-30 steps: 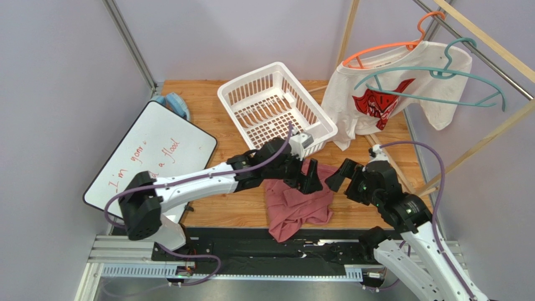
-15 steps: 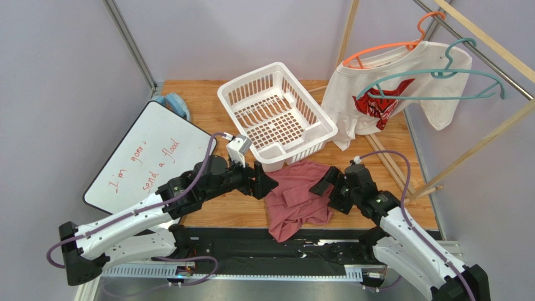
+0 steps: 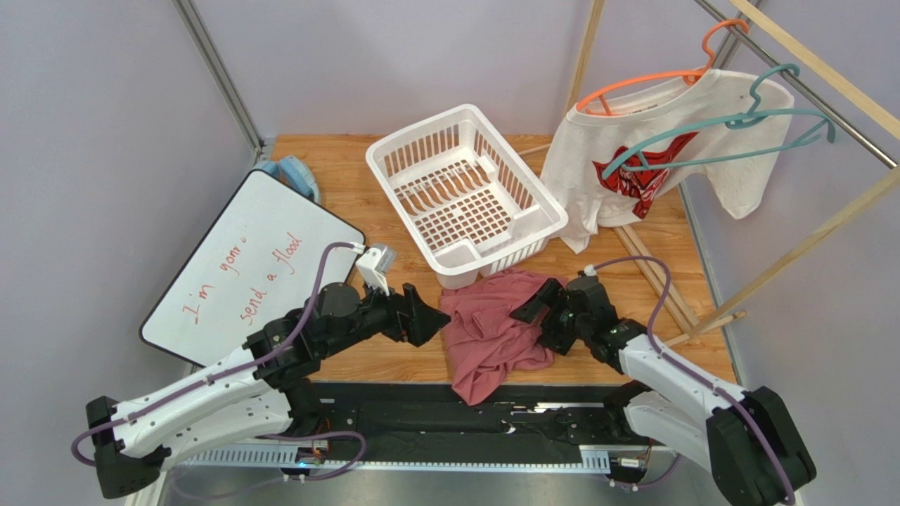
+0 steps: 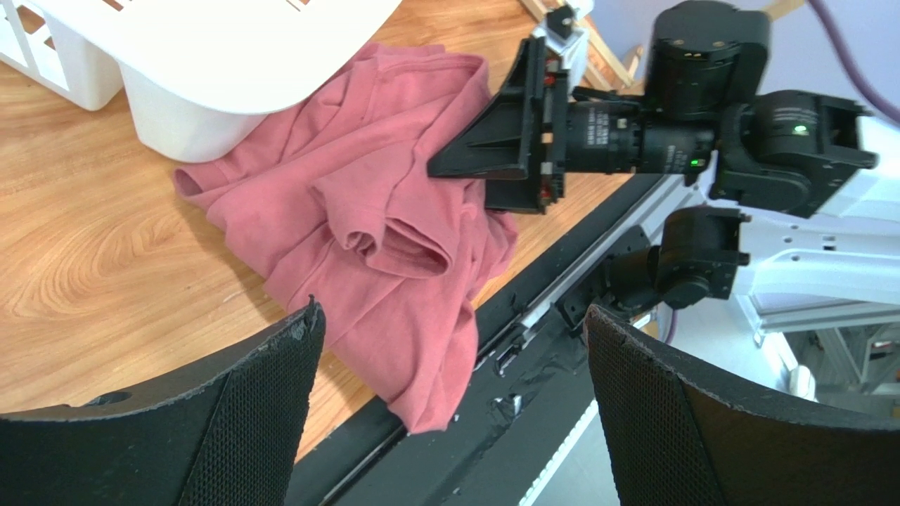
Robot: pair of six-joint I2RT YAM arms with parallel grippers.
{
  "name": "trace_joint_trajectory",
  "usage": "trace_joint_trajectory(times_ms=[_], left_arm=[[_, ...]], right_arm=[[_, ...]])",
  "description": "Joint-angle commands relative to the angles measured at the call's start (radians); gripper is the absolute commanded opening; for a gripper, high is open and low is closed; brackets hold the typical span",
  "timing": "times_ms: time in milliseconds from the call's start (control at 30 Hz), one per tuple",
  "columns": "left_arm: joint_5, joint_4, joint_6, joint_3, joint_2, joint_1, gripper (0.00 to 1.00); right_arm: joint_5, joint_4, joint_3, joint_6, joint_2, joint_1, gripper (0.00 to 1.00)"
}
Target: Remove the t-shirt from the hanger
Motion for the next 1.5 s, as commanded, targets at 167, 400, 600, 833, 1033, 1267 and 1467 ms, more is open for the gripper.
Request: trace_joint_trajectory(times_ms=[167, 400, 600, 833, 1033, 1267, 1467], left_arm=[[-0.021, 0.005, -0.025, 0.005, -0.022, 0.001, 0.94], [-0.057, -0.003, -0.042, -0.001, -0.036, 0.001, 0.92], [-0.103, -0.003, -0.065, -0.015, -0.054, 0.001, 0.91], [-0.168, -0.017, -0.080, -0.032, -0.100, 0.001, 0.90], [-0.202, -0.018, -0.103, -0.070, -0.157, 0.001, 0.89], [-0.196, -0.040, -0.120, -0.081, -0.172, 0.001, 0.89], [-0.217, -0.072, -0.131, -0.079, -0.229, 0.001, 0.89]], right_arm=[[-0.051, 0.253, 0.011, 0.000, 0.129, 0.004, 0.63], [0.031, 0.073, 0.028, -0.065, -0.090, 0.003, 0.26], [0.003, -0.025, 0.031, -0.124, -0.346, 0.001, 0.00], [-0.211, -0.082, 0.115, -0.298, -0.521, 0.001, 0.00], [-0.414, 0.019, 0.211, -0.333, -0.545, 0.003, 0.00], [-0.479, 0.120, 0.431, -0.431, -0.349, 0.114, 0.00], [-0.160, -0.013, 0.726, -0.652, -0.142, 0.322, 0.00]])
